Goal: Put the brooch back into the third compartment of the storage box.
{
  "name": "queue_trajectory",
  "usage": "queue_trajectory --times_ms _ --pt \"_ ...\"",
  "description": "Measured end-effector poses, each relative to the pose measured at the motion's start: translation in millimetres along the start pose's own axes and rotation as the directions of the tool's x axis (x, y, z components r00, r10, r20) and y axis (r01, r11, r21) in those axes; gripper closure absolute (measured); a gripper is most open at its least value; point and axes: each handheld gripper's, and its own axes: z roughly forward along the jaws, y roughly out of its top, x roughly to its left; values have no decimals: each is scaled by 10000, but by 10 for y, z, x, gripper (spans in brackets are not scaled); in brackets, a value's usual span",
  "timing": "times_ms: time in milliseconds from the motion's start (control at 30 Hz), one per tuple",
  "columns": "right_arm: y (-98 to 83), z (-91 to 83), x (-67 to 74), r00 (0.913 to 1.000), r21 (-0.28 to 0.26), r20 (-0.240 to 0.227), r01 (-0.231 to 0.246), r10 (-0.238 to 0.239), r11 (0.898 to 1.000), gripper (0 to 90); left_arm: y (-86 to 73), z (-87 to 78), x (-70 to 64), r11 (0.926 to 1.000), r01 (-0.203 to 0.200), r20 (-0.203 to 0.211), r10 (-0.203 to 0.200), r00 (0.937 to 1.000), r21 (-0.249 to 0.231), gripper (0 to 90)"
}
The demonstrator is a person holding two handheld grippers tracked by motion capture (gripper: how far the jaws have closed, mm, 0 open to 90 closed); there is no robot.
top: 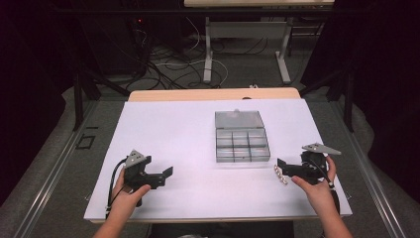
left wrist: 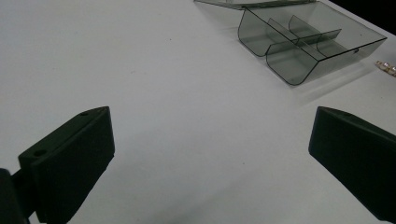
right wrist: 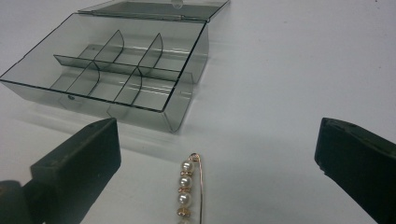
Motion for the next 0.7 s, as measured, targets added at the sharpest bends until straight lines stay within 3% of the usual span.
queue_trajectory --times_ms 67,133,433,667,700 --pt "-1 -2 8 10000 -54 -70 49 -49 10000 6 4 5 8 9999 113 -34 -114 9999 -19 3" --pt "1 -15 30 9997 -74 -151 -206 205 9998 8 10 9 12 9997 230 -60 -230 9997 -39 3" --pt "42 -6 61 9991 -238 -243 347 -353 9991 26 16 -9 -16 10000 38 -60 -38 10000 -65 4" --pt "119 -5 92 9990 -7 -128 430 -430 9991 74 30 -48 -37 10000 19 -69 -19 10000 -31 32" --pt "152 2 104 9982 233 -204 560 -556 9982 75 33 -52 -44 10000 16 -82 -16 10000 -60 33"
